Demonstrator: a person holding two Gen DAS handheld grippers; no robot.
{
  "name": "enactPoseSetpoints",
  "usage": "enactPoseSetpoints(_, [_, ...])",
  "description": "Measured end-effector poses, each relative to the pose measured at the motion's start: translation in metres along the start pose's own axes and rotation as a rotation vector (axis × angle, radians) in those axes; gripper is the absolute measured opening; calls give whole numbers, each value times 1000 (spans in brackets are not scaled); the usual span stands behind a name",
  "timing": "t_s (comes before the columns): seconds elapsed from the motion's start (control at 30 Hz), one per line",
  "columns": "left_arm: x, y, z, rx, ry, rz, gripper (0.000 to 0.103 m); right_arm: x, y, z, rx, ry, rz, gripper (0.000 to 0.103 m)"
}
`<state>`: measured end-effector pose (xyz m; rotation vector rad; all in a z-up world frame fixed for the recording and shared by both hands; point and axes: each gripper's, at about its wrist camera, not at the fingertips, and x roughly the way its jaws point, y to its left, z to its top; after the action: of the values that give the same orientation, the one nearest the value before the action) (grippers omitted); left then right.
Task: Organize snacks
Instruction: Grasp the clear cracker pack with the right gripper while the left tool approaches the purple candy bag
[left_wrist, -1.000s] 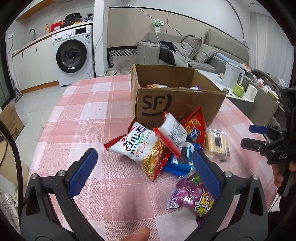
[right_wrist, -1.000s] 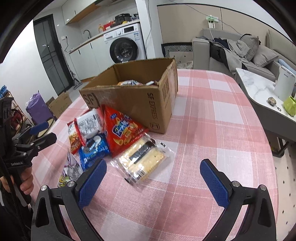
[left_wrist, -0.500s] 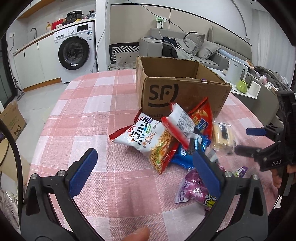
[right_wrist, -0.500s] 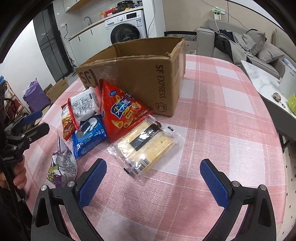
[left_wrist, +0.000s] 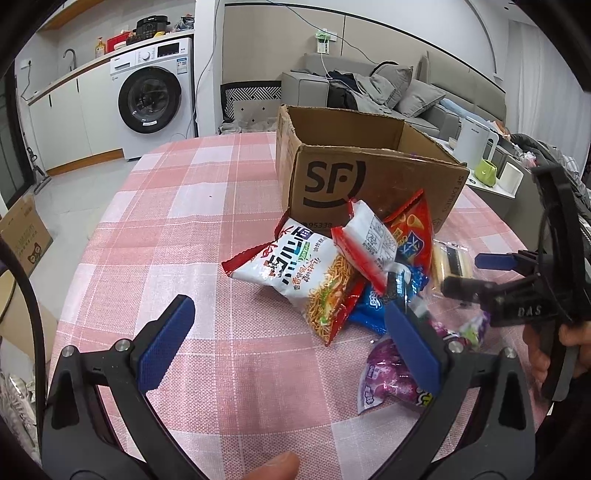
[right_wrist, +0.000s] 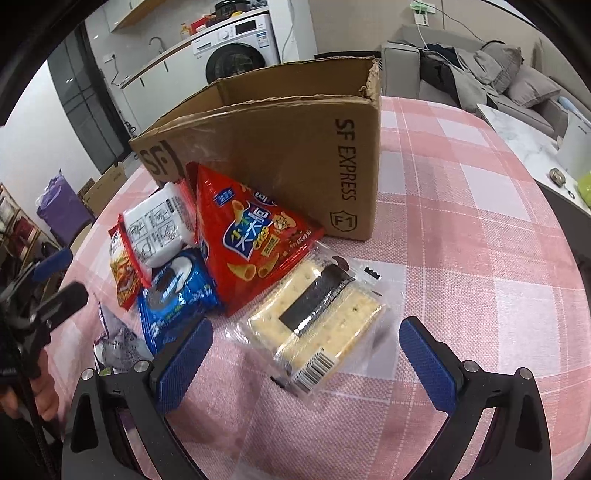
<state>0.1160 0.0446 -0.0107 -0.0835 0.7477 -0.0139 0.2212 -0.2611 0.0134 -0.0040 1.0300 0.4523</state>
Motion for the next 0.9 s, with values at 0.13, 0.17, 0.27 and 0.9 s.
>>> enactPoseSetpoints(0.13, [1,0,-1,-4,4,-3,102,8,2,6,7,8,-36,103])
enactPoseSetpoints(0.17, [1,0,-1,-5,5,-5,102,10,1,7,6,15,-52,103])
enactPoseSetpoints(0.27, [0,-1,-2,-3,5,-11,102,15,-4,9,10,29,-82,102])
enactPoseSetpoints(0.9, [-10,-9,-3,15,-16,-38,102,12,-22,8,-1,-1,-135,86])
